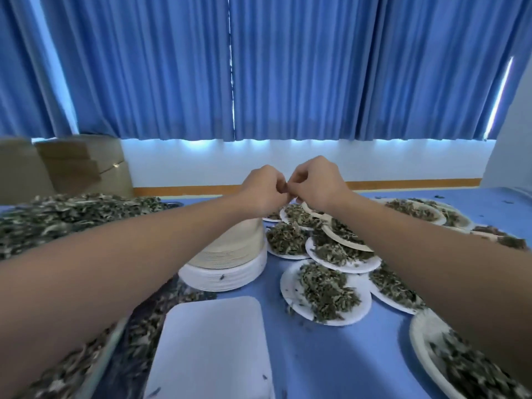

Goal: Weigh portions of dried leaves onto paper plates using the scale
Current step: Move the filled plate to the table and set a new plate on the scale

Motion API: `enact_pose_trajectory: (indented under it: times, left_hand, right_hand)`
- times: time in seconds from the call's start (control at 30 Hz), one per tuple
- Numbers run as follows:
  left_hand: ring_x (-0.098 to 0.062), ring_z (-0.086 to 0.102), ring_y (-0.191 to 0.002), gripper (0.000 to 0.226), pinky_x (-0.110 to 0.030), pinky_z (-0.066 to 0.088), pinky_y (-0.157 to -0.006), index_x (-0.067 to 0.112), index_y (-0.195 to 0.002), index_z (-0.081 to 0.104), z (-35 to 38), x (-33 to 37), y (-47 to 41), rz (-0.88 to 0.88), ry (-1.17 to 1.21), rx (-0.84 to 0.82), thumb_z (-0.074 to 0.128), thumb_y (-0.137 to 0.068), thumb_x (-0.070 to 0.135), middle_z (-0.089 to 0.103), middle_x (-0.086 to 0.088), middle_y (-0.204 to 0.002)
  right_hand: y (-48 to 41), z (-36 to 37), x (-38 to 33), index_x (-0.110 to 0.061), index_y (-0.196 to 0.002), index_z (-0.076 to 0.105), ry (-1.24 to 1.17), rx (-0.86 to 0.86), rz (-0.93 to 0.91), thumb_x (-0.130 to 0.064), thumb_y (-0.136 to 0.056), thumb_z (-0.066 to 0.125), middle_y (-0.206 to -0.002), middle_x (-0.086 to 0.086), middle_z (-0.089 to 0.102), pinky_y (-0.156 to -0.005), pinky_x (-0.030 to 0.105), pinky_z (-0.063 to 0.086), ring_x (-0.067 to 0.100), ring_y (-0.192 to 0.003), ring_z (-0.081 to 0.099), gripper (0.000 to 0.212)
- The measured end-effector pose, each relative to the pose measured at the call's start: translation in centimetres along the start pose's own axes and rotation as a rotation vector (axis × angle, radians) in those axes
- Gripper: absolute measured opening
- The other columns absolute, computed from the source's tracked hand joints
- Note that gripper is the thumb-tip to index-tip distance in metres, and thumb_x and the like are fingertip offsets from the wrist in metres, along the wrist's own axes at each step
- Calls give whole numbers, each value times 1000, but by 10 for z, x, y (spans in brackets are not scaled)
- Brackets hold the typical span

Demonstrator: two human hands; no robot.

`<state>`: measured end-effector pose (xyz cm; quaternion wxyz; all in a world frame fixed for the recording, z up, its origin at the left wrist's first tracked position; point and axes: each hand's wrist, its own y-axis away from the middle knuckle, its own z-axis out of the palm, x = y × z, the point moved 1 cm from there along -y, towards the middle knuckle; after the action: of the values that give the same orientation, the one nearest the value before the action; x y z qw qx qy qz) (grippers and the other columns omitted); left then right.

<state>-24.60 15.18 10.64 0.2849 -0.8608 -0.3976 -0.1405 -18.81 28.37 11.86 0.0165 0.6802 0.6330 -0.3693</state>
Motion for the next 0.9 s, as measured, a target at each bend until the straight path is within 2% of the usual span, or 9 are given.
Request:
enact_pose_trajectory:
  times: [0.13, 0.23, 0.33, 0.43, 0.53, 0.6, 0.7, 0.8, 0.9]
  left_hand:
    - [-33, 67, -93, 21, -45, 54, -84, 2, -92, 74, -38, -37, 40, 20, -135, -114, 70, -89, 23, 73, -17, -91]
    - [-30, 69, -95, 18, -46, 52, -88, 7, -94, 76, -58, -58, 66, 57, -190, -204, 70, -90, 23, 75, -16, -93]
    - [-18, 70, -94, 16, -40, 53, -89, 17, -96, 80, -74, -71, 86, 121, -194, -242, 71, -90, 29, 77, -2, -94]
    - [-7, 68, -92, 19, -31, 51, -87, 19, -99, 81, -82, -81, 102, 189, -209, -280, 70, -91, 34, 77, 8, -98]
    - [-3, 62, -91, 16, -23, 45, -83, 22, -101, 80, -82, -91, 110, 241, -271, -300, 69, -93, 30, 76, 11, -101]
    - [-2, 61, -94, 16, -20, 43, -84, 24, -104, 79, -81, -96, 113, 248, -285, -297, 68, -94, 28, 75, 13, -104]
    - [-4, 60, -99, 17, -20, 39, -83, 24, -107, 78, -79, -98, 115, 260, -298, -281, 67, -94, 26, 73, 13, -109]
    - [-7, 59, -102, 18, -16, 32, -81, 23, -109, 77, -77, -96, 115, 270, -318, -262, 66, -95, 24, 72, 11, -112]
    - [-4, 55, -95, 18, -7, 29, -75, 23, -110, 77, -75, -96, 113, 274, -322, -256, 65, -96, 24, 72, 11, -113]
  right_hand:
    - [11, 27, -41, -12, -79, 79, 41, -167, -160, -14, -86, 75, -66, -1, 68, -62, 27, 44, 11, -61, 57, 9]
    - [19, 43, -59, -22, -84, 82, 138, -292, -290, -21, -88, 73, -73, -1, 73, -67, 34, 50, 13, -65, 58, 10]
    - [26, 52, -68, -33, -91, 82, 225, -376, -380, -30, -90, 74, -76, -17, 70, -70, 32, 52, 3, -69, 59, 9]
    - [33, 55, -73, -37, -92, 81, 330, -453, -482, -44, -90, 72, -91, -18, 70, -69, 32, 48, 1, -78, 57, 12]
    - [38, 57, -78, -38, -95, 79, 411, -467, -566, -45, -91, 70, -93, -20, 65, -69, 28, 37, -6, -74, 47, 12]
    - [40, 60, -81, -38, -96, 78, 461, -468, -591, -43, -93, 68, -95, -19, 64, -72, 30, 41, -2, -73, 47, 12]
    - [43, 63, -83, -39, -97, 77, 519, -473, -603, -42, -95, 65, -98, -17, 65, -79, 36, 51, 8, -85, 53, 13]
    - [43, 65, -84, -40, -99, 77, 577, -468, -607, -43, -97, 62, -99, -13, 69, -84, 41, 53, 17, -97, 60, 16]
    - [44, 66, -84, -42, -100, 76, 589, -461, -613, -44, -97, 60, -98, -12, 71, -84, 42, 54, 19, -98, 61, 16]
